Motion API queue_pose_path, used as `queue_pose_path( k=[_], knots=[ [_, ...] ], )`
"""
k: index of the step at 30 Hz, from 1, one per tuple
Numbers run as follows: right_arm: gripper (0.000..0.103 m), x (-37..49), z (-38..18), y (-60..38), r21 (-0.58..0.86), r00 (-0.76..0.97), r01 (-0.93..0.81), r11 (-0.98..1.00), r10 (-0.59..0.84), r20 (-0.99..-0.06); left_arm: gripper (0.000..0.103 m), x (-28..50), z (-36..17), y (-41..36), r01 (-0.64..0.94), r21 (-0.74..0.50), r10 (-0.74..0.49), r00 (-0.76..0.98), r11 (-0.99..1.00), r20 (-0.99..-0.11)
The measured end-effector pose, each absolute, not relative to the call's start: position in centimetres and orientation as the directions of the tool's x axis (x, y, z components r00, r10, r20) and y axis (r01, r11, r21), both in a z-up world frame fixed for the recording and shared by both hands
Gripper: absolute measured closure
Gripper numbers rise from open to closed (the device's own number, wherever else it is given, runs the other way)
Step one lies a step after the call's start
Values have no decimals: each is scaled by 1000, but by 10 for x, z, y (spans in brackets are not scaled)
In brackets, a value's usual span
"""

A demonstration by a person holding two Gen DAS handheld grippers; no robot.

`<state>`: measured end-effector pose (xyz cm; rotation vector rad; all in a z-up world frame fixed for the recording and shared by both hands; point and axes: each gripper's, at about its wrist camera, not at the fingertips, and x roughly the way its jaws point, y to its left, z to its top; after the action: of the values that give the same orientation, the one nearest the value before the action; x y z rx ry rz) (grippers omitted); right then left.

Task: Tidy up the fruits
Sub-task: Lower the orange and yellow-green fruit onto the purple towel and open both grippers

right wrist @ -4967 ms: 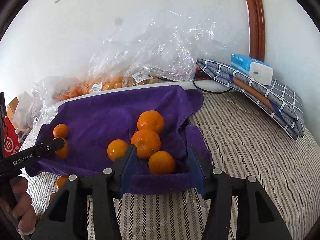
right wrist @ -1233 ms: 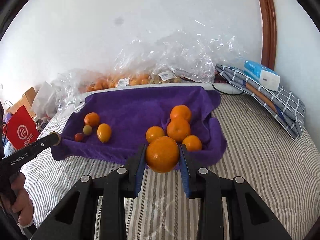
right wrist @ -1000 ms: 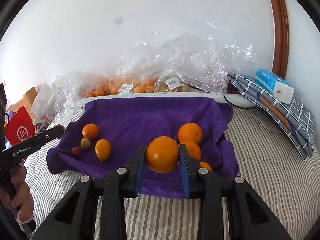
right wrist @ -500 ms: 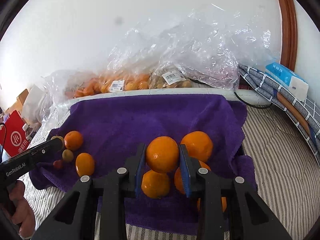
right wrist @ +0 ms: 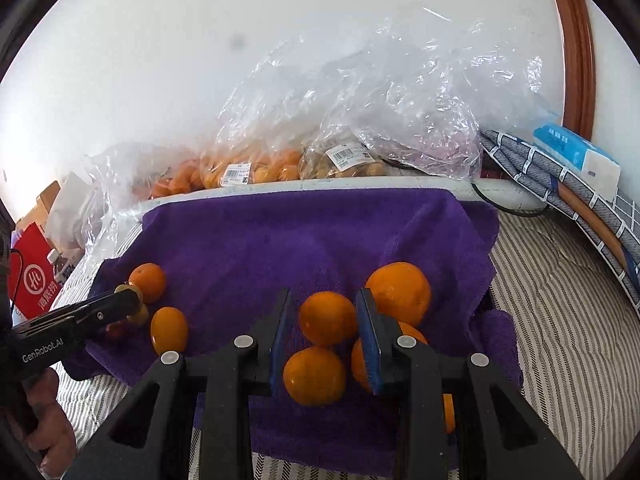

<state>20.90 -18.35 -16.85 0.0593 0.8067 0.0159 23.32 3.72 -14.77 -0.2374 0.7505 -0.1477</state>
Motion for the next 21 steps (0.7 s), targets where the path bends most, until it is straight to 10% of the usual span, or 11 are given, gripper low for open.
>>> queue_pose_path(
  k=[7,21],
  knots=[
    [48,194,-157,-185,53,715,19,998,24,-698,60,223,-133,36,42,-218,-174,755,975,-632],
    [39,96,-57,-172,9,696,112,994,-72,-714,16,122,-63,18,29,-102,-85,793,994,-603]
  ],
)
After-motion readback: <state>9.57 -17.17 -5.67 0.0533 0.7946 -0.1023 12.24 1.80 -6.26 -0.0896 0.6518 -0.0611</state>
